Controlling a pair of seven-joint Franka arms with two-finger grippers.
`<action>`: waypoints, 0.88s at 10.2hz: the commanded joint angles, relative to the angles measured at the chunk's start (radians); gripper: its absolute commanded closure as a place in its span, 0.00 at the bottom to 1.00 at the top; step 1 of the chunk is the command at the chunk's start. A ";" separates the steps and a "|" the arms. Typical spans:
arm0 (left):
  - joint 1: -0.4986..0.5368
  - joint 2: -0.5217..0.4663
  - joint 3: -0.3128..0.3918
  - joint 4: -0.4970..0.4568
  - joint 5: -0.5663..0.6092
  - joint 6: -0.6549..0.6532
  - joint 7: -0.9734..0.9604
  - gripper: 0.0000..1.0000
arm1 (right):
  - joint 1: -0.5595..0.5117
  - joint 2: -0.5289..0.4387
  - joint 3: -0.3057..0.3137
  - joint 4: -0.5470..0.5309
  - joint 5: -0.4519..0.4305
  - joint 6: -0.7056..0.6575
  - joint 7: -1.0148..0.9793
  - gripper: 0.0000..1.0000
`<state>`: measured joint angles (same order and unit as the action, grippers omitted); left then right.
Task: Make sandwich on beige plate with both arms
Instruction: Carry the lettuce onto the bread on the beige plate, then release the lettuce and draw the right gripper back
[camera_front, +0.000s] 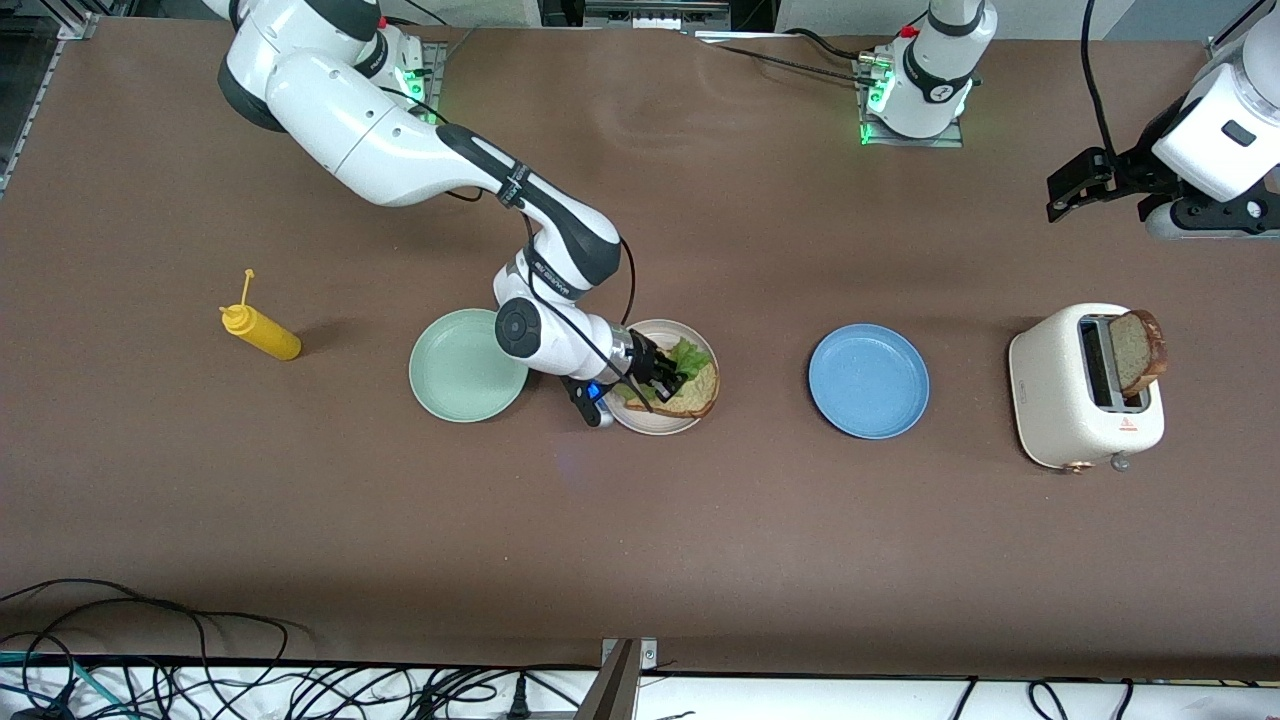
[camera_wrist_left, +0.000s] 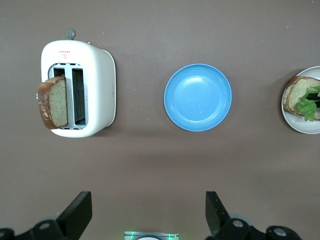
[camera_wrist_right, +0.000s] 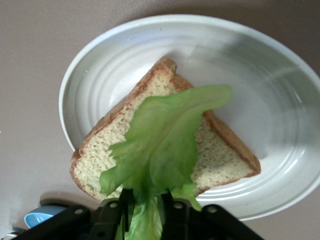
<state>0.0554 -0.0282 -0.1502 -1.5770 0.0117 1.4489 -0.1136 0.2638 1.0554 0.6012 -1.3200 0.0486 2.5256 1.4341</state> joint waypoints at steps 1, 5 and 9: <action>0.011 0.011 -0.002 0.029 -0.027 -0.022 0.022 0.00 | 0.006 -0.001 0.005 0.018 0.022 0.004 0.005 0.00; 0.011 0.011 -0.002 0.029 -0.027 -0.022 0.020 0.00 | -0.033 -0.064 0.005 0.047 0.019 -0.034 0.003 0.00; 0.011 0.011 -0.002 0.029 -0.027 -0.022 0.018 0.00 | -0.196 -0.250 0.009 0.047 0.016 -0.403 -0.091 0.00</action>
<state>0.0560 -0.0283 -0.1502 -1.5766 0.0116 1.4485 -0.1135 0.1330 0.8954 0.6029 -1.2444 0.0494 2.2477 1.4017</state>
